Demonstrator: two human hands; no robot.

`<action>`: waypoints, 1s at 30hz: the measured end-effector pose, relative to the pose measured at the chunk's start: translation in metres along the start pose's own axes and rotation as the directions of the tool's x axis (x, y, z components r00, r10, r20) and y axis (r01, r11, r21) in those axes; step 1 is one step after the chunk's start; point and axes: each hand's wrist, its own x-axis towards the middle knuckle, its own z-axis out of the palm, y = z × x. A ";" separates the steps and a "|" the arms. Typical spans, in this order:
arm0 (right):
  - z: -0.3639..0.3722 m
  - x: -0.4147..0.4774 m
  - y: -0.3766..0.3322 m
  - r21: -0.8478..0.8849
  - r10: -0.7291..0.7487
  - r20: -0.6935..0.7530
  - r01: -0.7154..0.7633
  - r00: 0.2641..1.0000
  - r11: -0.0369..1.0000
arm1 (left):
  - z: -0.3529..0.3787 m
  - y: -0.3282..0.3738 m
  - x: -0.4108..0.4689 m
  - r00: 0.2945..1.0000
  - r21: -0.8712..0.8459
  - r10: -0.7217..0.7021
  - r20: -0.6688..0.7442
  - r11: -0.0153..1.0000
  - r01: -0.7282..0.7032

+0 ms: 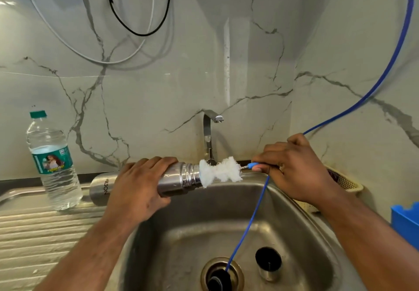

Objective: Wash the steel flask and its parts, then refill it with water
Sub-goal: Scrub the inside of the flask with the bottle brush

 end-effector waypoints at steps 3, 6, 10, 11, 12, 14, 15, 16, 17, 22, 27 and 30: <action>0.004 -0.001 -0.002 0.033 0.028 0.045 -0.029 0.999 0.999 | 0.001 0.000 -0.001 1.000 -0.004 0.021 -0.017 1.000 -0.021; -0.001 -0.001 -0.008 0.049 0.123 0.159 -0.132 0.980 0.990 | 0.002 -0.002 -0.002 0.999 -0.011 0.039 -0.038 0.999 -0.039; -0.007 0.001 -0.014 0.156 0.229 0.429 -0.321 0.874 0.934 | 0.003 -0.004 -0.001 0.994 0.014 0.078 -0.071 0.997 -0.077; -0.007 0.001 -0.015 0.222 0.225 0.472 -0.362 0.852 0.905 | 0.003 -0.005 -0.001 0.993 0.020 0.086 -0.076 0.996 -0.085; -0.005 0.001 -0.014 0.282 0.217 0.513 -0.402 0.831 0.871 | 0.003 -0.004 -0.002 0.992 0.027 0.097 -0.081 0.995 -0.095; -0.003 -0.002 -0.013 0.390 0.203 0.634 -0.535 0.746 0.750 | 0.002 -0.003 -0.001 0.987 0.049 0.128 -0.098 0.991 -0.124; -0.002 -0.004 -0.013 0.432 0.188 0.703 -0.622 0.686 0.653 | 0.002 -0.002 -0.001 0.983 0.061 0.147 -0.107 0.988 -0.142; -0.002 -0.006 -0.012 0.451 0.169 0.761 -0.697 0.627 0.557 | 0.001 -0.001 0.000 0.979 0.073 0.165 -0.115 0.985 -0.158; -0.001 -0.007 -0.010 0.452 0.144 0.803 -0.749 0.578 0.484 | 0.000 0.000 0.000 0.976 0.083 0.179 -0.124 0.982 -0.170; 0.002 -0.014 -0.003 0.426 -0.050 0.900 -0.849 0.433 0.311 | -0.001 -0.003 0.000 0.952 0.076 0.250 -0.177 0.968 -0.240; 0.008 -0.007 -0.018 0.372 0.179 0.658 -0.522 0.731 0.767 | -0.002 -0.008 -0.001 0.984 0.061 0.145 -0.100 0.988 -0.140; 0.010 -0.002 -0.029 0.108 0.146 0.349 -0.194 0.926 0.975 | 0.002 -0.012 -0.003 0.998 0.015 0.051 -0.046 0.999 -0.051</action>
